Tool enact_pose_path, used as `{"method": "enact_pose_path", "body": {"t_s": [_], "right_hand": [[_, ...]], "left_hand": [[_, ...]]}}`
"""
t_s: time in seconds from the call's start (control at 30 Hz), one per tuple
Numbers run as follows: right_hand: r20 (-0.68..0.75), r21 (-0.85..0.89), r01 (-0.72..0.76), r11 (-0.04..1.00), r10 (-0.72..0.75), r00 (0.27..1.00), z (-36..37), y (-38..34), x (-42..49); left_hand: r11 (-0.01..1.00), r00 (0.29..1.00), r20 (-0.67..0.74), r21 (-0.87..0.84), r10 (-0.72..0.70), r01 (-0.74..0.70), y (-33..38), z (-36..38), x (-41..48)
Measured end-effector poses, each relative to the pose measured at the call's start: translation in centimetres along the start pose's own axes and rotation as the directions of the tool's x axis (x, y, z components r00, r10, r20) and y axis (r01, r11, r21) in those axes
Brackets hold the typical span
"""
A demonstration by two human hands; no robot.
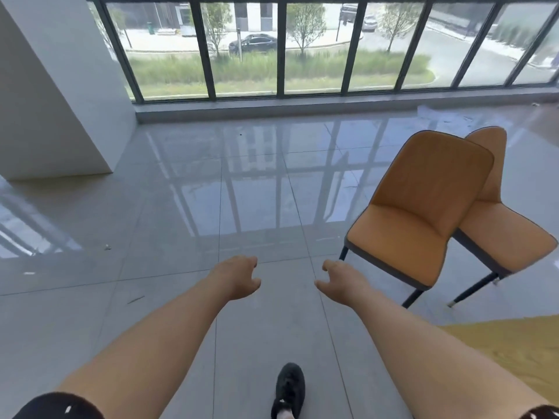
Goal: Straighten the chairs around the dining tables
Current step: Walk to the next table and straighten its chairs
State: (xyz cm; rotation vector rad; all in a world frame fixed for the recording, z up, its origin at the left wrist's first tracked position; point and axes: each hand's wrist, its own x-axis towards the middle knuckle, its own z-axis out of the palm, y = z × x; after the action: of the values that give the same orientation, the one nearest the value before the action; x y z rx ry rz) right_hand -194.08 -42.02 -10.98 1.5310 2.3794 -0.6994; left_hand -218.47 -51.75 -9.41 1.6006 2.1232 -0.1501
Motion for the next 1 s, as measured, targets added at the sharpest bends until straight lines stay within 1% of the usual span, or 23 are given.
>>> {"method": "enact_pose_path", "body": {"t_s": [0.17, 0.4, 0.57, 0.77, 0.83, 1.0], "right_hand": [[0.003, 0.013, -0.005, 1.000, 0.005, 1.000, -6.0, 1.0, 9.2], [-0.014, 0.019, -0.070, 0.997, 0.070, 0.997, -12.9, 3.5, 20.0], [-0.039, 0.049, -0.116, 0.992, 0.118, 0.992, -17.2, 4.4, 28.5], [-0.050, 0.108, -0.222, 0.969, 0.228, 0.972, -22.7, 4.5, 39.3], [-0.038, 0.135, -0.281, 0.950, 0.288, 0.957, -24.6, 4.5, 42.2], [-0.075, 0.209, -0.391, 0.896, 0.413, 0.907, -29.2, 6.2, 48.6]], "left_hand": [[0.998, 0.999, 0.025, 0.055, 0.023, -0.024, 1.4, -5.6, 10.2], [0.988, 0.992, 0.011, 0.083, 0.127, -0.127, 4.5, -12.9, 23.6], [0.980, 0.983, 0.006, 0.081, 0.184, -0.184, 4.7, -16.9, 33.3], [0.962, 0.965, 0.037, 0.080, 0.260, -0.263, 4.6, -22.6, 47.2], [0.953, 0.954, 0.081, 0.073, 0.289, -0.295, 5.0, -24.7, 51.7], [0.925, 0.926, 0.097, 0.079, 0.364, -0.371, 7.8, -29.9, 62.4]]}}
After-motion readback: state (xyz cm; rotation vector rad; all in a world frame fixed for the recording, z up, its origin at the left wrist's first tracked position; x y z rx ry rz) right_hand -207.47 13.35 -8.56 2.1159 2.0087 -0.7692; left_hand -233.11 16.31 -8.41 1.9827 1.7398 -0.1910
